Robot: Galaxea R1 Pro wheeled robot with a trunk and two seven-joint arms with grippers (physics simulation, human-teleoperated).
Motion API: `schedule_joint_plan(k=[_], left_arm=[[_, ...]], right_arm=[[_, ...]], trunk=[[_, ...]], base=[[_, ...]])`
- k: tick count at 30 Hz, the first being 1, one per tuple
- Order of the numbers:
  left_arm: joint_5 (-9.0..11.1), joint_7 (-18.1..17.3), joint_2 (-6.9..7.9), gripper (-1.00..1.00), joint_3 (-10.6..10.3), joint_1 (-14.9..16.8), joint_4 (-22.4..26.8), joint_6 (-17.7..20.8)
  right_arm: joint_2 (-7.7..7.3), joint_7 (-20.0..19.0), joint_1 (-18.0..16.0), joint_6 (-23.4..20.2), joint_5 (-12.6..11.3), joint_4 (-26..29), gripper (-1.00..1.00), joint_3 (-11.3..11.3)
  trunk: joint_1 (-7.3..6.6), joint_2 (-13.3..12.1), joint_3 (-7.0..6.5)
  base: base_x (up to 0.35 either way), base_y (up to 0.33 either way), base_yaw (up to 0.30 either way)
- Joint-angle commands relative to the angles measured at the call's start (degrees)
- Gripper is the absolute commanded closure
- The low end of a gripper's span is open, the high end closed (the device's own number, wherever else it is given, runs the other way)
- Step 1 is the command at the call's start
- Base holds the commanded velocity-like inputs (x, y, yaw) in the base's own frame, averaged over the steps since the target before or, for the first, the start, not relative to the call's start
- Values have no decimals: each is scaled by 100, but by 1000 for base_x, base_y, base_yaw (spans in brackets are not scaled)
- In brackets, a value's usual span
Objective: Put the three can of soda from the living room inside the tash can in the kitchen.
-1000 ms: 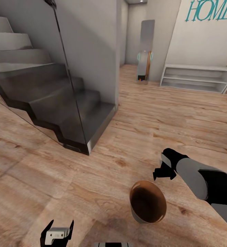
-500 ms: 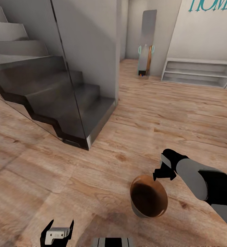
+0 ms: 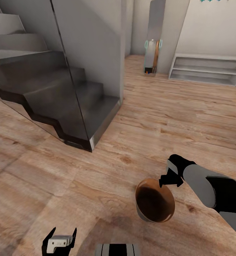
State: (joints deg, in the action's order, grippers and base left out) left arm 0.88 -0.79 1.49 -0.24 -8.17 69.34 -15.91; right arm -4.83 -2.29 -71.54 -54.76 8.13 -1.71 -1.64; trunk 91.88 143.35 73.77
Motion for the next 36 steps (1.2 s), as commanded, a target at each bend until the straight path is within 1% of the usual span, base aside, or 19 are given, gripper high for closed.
schedule_joint_plan(k=[1, 6, 8, 11, 16, 26, 36], left_arm=[[0, 0, 0, -100, -1, 0, 0, 0], [0, 0, 0, -100, 4, 0, 1, 0], [0, 0, 0, -100, 2, 0, 1, 0], [0, 0, 0, -100, 4, 0, 1, 0], [2, 0, 0, -100, 6, 0, -2, 0], [1, 0, 0, -100, 5, 0, -3, 0], [0, 0, 0, -100, 5, 0, 1, 0]], right_arm=[[0, 0, 0, 0, 1, -1, -100, -1], [-1, 0, 8, 4, 3, -2, -100, -2], [-1, 0, 23, 7, 4, 2, -100, -1], [-1, 0, 29, 12, 4, 3, -100, -1], [-1, 0, 34, 139, -1, -2, -100, -3], [-9, -5, 40, 181, 4, -4, -100, -3], [-9, -9, 43, 192, 3, 3, -100, -5]], trunk=[[0, 0, 1], [0, 0, 4], [5, 3, 50], [13, 7, 125], [26, 13, 271], [52, 27, 577], [52, 27, 594]], base=[[0, 0, 0], [0, 0, 0], [0, 0, 0], [0, 0, 0], [0, 0, 0], [0, 0, 0], [0, 0, 0]])
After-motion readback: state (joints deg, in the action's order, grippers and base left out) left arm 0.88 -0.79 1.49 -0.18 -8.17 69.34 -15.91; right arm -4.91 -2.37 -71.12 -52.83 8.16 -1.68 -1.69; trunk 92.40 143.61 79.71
